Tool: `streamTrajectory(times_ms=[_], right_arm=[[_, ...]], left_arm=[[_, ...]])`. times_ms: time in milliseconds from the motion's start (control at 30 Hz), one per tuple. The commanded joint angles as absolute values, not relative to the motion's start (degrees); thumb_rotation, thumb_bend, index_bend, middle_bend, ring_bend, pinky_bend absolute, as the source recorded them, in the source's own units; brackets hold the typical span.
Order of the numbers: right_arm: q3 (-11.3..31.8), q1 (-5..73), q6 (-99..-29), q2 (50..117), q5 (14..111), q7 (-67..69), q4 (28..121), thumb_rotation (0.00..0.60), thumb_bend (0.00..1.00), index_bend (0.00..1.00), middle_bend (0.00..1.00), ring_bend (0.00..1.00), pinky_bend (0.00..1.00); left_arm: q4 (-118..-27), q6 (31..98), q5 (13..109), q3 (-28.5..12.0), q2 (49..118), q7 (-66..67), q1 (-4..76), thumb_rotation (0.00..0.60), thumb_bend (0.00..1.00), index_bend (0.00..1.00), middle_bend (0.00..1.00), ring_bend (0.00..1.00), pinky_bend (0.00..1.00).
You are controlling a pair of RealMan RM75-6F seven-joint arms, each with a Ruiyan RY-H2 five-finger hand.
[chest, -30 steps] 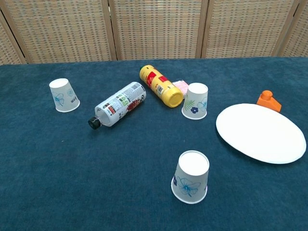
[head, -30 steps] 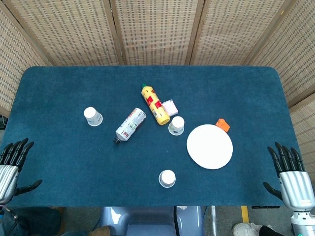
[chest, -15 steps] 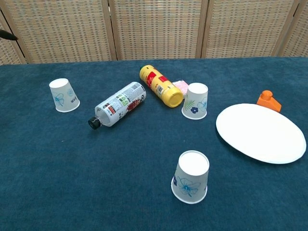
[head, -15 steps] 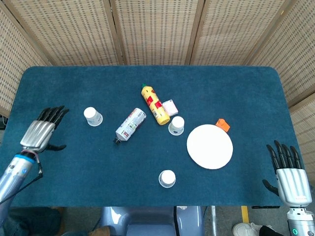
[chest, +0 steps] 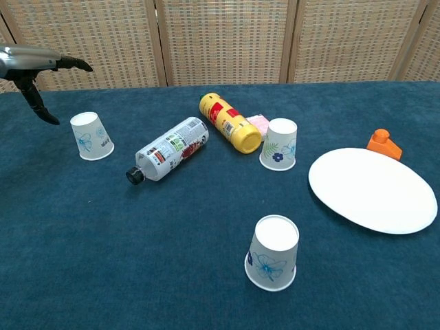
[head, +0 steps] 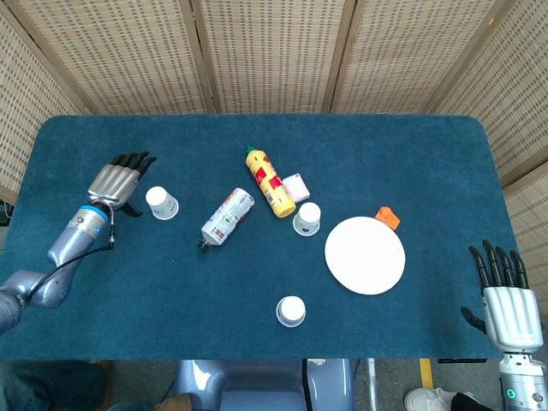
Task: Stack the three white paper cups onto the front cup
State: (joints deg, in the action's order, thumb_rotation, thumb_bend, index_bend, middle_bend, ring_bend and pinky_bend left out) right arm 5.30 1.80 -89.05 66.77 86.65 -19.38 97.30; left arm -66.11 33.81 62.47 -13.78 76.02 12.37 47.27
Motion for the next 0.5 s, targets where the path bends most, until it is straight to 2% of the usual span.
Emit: streamTrajectory(times_ms=[33,133,500], right_arm=[[5.4,1.8,-89.2,66.8,86.6,-19.6,97.4,0.6,0.0,0.0,0.0,0.0,0.0],[5.4,1.7,-89.6,66.8,86.7,-19.7,97.5,0.6,0.0,0.0,0.0,0.0,0.0],[5.8,1.8,-89.6,66.5,85.8,-18.6,97.5,0.6,0.0,0.0,0.0,0.0,0.0]], left_arm=[[-64.0,33.4,62.7,-13.2,78.0,11.5,48.5,0.6,0.0,0.09,0.02,0.07,0.17],[-62.7,33.9,63.7,-13.1,79.1,10.3,48.8,0.6,0.0,0.17,0.08,0.14,0.25],[-51.8,31.0,63.5,-12.2,86.5,6.9,51.8,0.6,0.0,0.25,0.14,0.19,0.3]])
